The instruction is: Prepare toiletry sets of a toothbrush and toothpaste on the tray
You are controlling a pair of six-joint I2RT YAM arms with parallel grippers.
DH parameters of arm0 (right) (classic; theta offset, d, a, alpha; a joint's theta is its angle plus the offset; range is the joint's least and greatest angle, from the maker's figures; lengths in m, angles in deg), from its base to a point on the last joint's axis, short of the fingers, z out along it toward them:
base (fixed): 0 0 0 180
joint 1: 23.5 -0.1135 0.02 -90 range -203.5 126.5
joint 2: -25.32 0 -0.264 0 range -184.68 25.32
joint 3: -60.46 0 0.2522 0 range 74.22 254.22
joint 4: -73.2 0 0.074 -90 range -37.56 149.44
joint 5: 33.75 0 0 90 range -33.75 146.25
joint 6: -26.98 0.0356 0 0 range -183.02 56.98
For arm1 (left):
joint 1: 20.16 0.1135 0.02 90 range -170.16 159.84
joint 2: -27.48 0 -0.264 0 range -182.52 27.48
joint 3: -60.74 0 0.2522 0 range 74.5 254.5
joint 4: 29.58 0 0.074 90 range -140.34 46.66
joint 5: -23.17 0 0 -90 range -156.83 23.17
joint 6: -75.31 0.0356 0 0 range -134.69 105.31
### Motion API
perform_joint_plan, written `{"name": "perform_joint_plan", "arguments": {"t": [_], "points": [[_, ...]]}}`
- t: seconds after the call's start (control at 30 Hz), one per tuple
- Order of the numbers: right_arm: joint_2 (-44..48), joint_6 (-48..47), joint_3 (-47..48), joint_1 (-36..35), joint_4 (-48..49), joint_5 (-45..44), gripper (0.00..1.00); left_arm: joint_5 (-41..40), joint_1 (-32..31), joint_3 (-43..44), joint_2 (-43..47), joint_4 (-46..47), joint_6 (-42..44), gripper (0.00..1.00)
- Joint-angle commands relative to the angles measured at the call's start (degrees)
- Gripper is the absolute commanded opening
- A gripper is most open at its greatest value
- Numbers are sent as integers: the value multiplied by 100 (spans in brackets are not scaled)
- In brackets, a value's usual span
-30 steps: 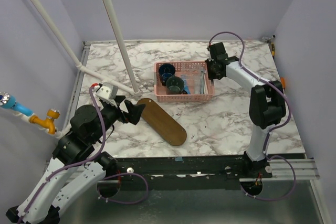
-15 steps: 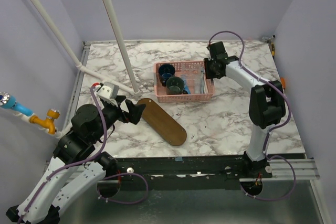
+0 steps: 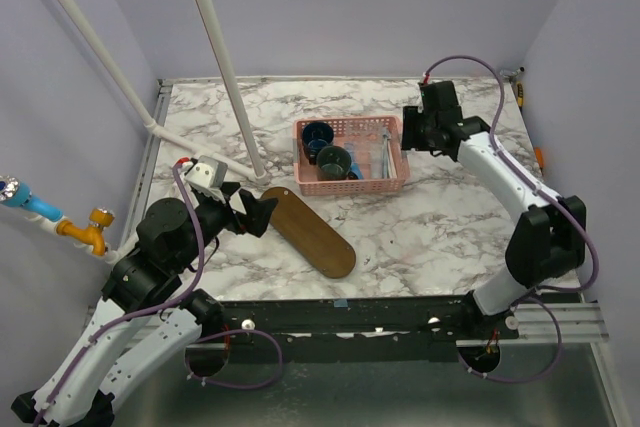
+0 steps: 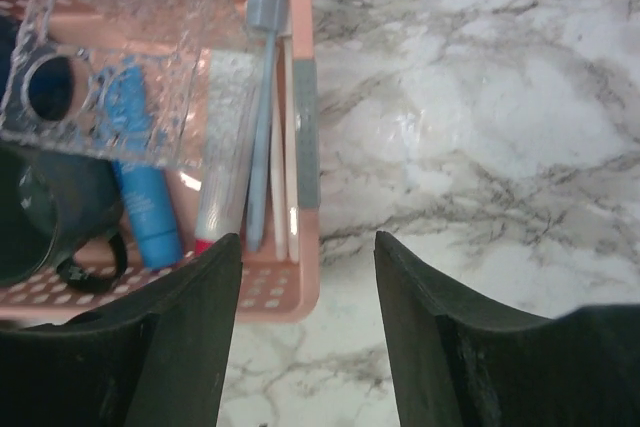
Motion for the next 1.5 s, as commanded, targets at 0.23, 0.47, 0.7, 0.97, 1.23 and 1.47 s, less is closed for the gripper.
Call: {"name": "perform_joint_plan", "arguments": {"t": [0.23, 0.47, 0.7, 0.97, 1.23, 1.47], "points": [[2189, 1399, -1927, -188, 81, 1335, 61, -172, 10, -11, 79, -72, -33, 99], [2897, 1884, -2673, -456, 198, 1946, 61, -206, 10, 11, -39, -122, -72, 99], [2933, 2354, -3035, -1423, 508, 1588, 61, -178, 10, 102, -319, -223, -313, 98], [1994, 2677, -2899, -2574, 1146, 972, 59, -235, 13, 171, -619, -632, -1179, 99], [910, 2626, -2481, -2980, 1967, 595, 59, -347, 21, -390, -585, -755, -1912, 98], [-32, 2446, -1864, -3103, 2300, 471, 59, -112, 31, -705, -428, -741, -2207, 99]]}}
